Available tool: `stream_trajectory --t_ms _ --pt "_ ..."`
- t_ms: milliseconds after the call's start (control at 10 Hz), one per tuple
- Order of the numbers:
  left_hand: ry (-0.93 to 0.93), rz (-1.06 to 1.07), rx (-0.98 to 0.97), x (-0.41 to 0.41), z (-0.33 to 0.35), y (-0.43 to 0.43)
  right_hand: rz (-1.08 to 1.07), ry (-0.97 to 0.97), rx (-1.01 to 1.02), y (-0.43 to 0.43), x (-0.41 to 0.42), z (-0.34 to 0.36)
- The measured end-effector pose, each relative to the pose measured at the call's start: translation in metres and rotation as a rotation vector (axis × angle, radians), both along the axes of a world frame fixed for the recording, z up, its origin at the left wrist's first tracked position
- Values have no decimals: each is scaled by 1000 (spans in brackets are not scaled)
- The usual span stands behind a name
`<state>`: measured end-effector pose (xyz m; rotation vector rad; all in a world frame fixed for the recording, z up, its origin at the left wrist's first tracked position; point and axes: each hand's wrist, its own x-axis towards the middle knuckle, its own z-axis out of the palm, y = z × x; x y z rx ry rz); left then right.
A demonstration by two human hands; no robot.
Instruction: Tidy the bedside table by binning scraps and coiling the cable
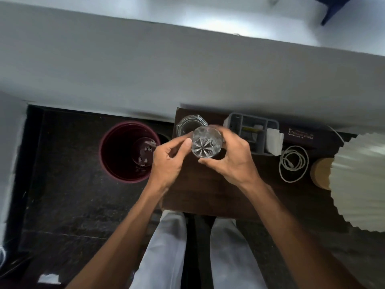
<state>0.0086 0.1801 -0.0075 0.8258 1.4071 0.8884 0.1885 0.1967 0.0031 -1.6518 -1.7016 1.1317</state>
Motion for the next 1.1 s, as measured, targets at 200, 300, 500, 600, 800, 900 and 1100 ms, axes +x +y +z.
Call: stream_trajectory --t_ms 200,300,500,600,800,900,1100 --pt "-20 79 -32 -5 -11 27 -36 -86 84 27 -17 -9" --pt "-7 96 -38 -6 -17 33 -26 -90 111 35 -24 -9" --pt "22 118 -63 -7 -23 39 2 -159 103 39 -29 -22" --pt "24 115 -55 -8 -27 39 20 -177 115 39 -30 -29" --pt "-24 128 -67 -12 -32 38 9 -187 97 39 -32 -36" --pt "-13 121 -67 -12 -29 37 13 -192 87 37 -31 -33" --pt "86 114 -46 -6 -19 32 33 -218 42 34 -30 -31"
